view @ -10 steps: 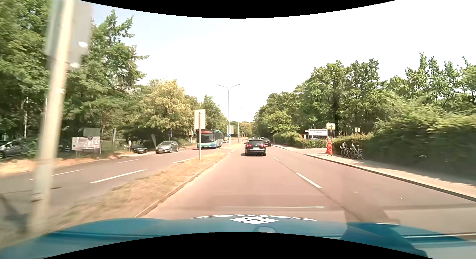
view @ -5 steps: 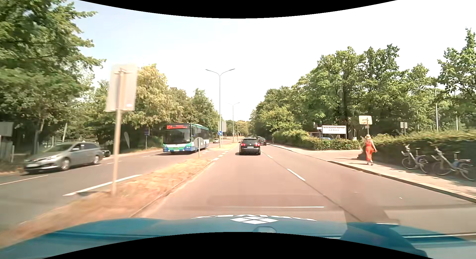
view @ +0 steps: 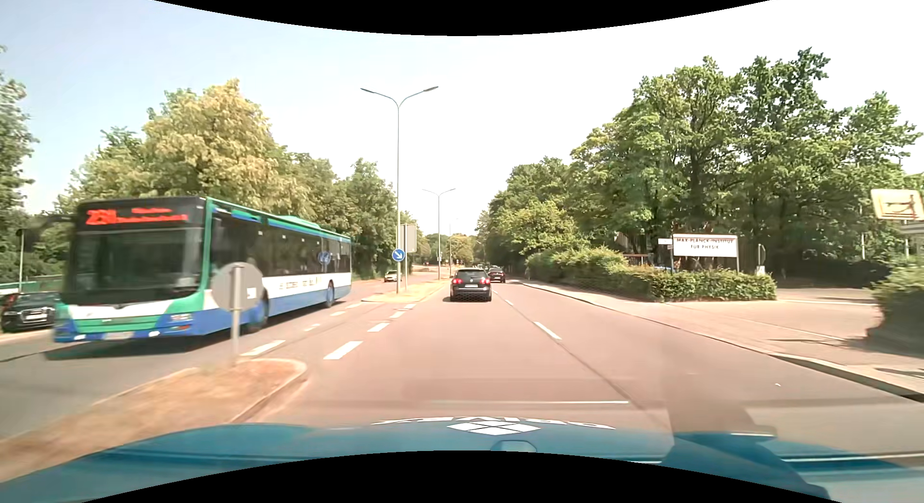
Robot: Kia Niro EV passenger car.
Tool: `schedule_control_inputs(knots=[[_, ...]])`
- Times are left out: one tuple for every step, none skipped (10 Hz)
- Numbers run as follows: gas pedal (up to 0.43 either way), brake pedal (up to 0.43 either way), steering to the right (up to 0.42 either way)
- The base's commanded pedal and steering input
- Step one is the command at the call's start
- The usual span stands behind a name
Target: Follow the waypoints while adhering to traffic rules and regulations
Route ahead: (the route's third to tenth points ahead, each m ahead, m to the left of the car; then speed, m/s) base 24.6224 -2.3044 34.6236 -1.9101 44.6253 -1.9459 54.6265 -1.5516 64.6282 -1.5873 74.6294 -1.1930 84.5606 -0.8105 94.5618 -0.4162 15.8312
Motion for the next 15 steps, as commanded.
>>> schedule_control_inputs(knots=[[0.0, 0.0, 0.012], [0.0, 0.0, 0.012], [0.0, 0.0, 0.012], [0.0, 0.0, 0.012], [0.0, 0.0, 0.011], [0.0, 0.0, 0.011], [0.0, 0.0, 0.01], [0.0, 0.0, 0.01], [0.0, 0.049, 0.009], [0.0, 0.098, 0.009], [0.0, 0.134, 0.007], [0.0, 0.14, 0.007], [0.0, 0.152, 0.006], [0.0, 0.146, 0.004], [0.0, 0.14, 0.0]])
